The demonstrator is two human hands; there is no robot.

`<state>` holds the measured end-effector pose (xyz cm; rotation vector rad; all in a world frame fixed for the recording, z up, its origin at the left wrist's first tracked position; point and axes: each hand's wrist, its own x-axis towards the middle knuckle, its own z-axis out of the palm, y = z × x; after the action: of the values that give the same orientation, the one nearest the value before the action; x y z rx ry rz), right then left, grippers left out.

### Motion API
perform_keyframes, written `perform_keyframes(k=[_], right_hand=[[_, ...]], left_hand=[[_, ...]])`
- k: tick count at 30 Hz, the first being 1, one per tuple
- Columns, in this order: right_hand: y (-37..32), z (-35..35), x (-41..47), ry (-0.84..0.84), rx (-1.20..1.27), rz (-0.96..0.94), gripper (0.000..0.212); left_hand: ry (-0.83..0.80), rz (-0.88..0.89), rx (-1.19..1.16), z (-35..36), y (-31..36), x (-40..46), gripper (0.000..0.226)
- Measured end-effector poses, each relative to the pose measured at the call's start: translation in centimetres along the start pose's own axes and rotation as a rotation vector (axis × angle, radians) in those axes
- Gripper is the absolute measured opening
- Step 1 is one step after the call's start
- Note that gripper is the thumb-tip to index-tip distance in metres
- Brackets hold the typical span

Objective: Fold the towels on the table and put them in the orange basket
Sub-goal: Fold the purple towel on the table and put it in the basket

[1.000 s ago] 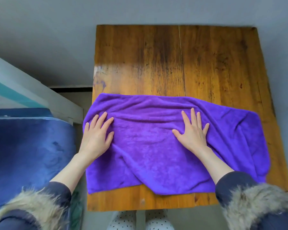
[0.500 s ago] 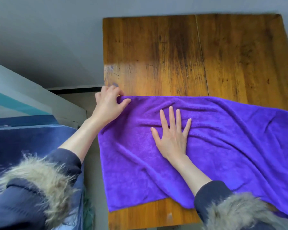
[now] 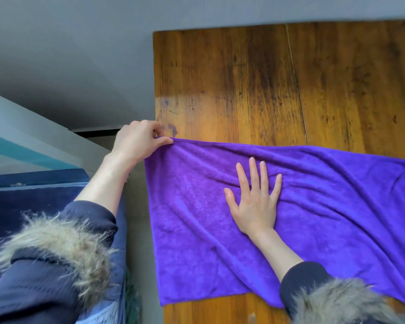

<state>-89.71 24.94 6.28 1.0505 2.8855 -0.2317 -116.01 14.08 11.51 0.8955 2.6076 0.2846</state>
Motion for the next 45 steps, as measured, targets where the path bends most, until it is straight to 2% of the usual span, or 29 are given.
perform_keyframes(k=[4, 9, 11, 12, 14, 16, 18, 24, 28, 33, 40, 45], right_hand=[[-0.2, -0.1, 0.2, 0.004, 0.001, -0.008, 0.066], [0.0, -1.0, 1.0, 0.090, 0.058, -0.016, 0.065], [0.1, -1.6, 2.2, 0.135, 0.079, 0.004, 0.058], [0.1, -1.8, 2.9, 0.136, 0.083, 0.018, 0.056], [0.2, -2.0, 3.9, 0.090, 0.069, 0.029, 0.057], [0.5, -1.7, 4.6, 0.038, 0.021, 0.010, 0.059], [0.9, -1.7, 5.3, 0.006, -0.021, -0.015, 0.064], [0.3, -2.0, 5.8, -0.026, 0.029, -0.028, 0.063], [-1.3, -1.8, 1.4, 0.009, 0.095, -0.062, 0.058], [-2.0, -0.3, -4.2, -0.038, 0.034, -0.107, 0.060], [-1.9, -0.2, -3.8, -0.097, 0.016, -0.170, 0.061], [-0.1, -1.7, -3.5, -0.035, 0.128, -0.138, 0.055]], left_hand=[[0.037, -0.065, -0.154, 1.2, -0.1, -0.5, 0.030], [0.429, -0.002, -0.003, 3.7, 0.7, -3.5, 0.023], [0.494, 0.048, -0.030, 4.8, 1.7, -5.3, 0.027], [0.475, 0.094, -0.041, 5.5, 2.3, -6.2, 0.029], [0.334, 0.174, -0.029, 7.1, 3.4, -7.7, 0.037], [0.168, 0.189, 0.027, 8.3, 3.7, -8.5, 0.048], [0.110, 0.200, 0.092, 8.8, 3.1, -8.2, 0.054], [0.106, 0.228, 0.098, 8.1, 2.2, -6.8, 0.055], [0.163, 0.203, 0.043, 8.9, 3.2, -10.8, 0.052], [0.089, 0.259, 0.116, 11.3, 3.7, -16.3, 0.052], [0.055, 0.285, 0.202, 11.1, 1.9, -16.4, 0.055], [0.049, 0.322, 0.189, 10.4, 4.6, -15.3, 0.054]])
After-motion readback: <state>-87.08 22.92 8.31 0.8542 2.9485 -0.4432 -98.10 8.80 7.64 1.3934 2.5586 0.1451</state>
